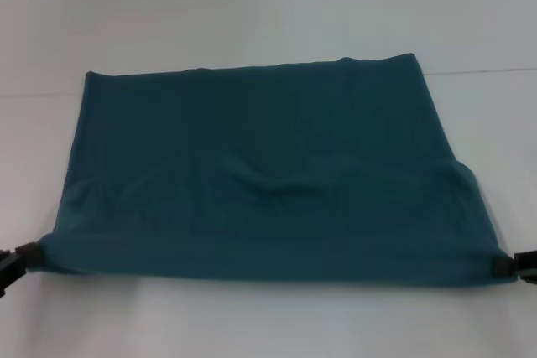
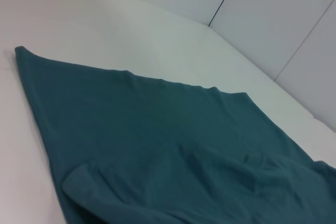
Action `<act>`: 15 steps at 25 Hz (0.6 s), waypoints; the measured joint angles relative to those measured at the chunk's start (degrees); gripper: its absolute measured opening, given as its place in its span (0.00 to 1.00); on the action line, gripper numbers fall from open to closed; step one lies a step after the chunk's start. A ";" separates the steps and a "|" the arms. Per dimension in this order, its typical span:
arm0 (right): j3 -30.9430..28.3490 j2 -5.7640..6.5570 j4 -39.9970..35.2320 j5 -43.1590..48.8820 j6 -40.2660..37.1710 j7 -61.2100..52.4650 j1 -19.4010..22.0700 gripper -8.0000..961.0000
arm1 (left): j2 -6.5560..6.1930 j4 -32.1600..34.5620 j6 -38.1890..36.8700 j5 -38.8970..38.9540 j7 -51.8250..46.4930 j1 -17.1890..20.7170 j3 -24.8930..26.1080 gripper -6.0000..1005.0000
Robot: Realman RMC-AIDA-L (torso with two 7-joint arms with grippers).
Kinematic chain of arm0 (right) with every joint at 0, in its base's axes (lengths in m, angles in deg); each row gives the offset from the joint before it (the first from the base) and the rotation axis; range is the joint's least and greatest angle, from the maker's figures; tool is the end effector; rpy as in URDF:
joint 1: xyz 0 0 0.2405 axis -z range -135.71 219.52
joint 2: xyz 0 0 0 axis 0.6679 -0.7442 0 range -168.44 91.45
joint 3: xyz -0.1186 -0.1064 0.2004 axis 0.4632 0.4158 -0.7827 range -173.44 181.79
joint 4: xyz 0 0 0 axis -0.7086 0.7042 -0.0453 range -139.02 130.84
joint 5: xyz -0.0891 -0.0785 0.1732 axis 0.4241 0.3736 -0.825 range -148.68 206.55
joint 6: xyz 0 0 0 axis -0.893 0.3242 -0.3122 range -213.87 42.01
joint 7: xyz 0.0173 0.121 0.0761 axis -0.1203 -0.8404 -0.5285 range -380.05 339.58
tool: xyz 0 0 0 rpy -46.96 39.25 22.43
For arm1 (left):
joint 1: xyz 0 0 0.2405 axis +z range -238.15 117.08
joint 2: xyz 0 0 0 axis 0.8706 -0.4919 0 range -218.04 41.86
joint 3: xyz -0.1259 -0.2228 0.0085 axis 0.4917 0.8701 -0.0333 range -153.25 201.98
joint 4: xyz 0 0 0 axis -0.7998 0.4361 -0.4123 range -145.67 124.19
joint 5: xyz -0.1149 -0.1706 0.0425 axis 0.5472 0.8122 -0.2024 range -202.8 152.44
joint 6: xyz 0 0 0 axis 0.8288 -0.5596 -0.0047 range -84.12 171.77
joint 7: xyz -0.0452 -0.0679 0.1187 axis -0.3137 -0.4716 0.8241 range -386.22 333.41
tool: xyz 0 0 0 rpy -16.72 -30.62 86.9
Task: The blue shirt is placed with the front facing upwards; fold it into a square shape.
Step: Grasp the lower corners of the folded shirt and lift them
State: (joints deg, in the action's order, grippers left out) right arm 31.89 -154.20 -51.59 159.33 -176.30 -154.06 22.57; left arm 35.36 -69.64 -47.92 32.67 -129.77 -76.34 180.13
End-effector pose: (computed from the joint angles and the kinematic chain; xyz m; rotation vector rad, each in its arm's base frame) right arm 0.3621 0.2749 0.0651 -1.9690 1.9612 0.5579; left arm -0.3374 0.2693 0.0667 -2.2322 -1.2296 -0.6346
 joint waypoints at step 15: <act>-0.26 -0.22 0.57 0.47 -1.79 0.69 2.79 0.04 | 0.82 -0.33 -5.66 0.38 1.05 4.45 2.74 0.03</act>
State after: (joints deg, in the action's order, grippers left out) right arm 31.64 -154.42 -51.02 159.80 -178.09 -153.36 25.36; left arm 36.18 -69.98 -53.57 33.05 -128.73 -71.89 182.87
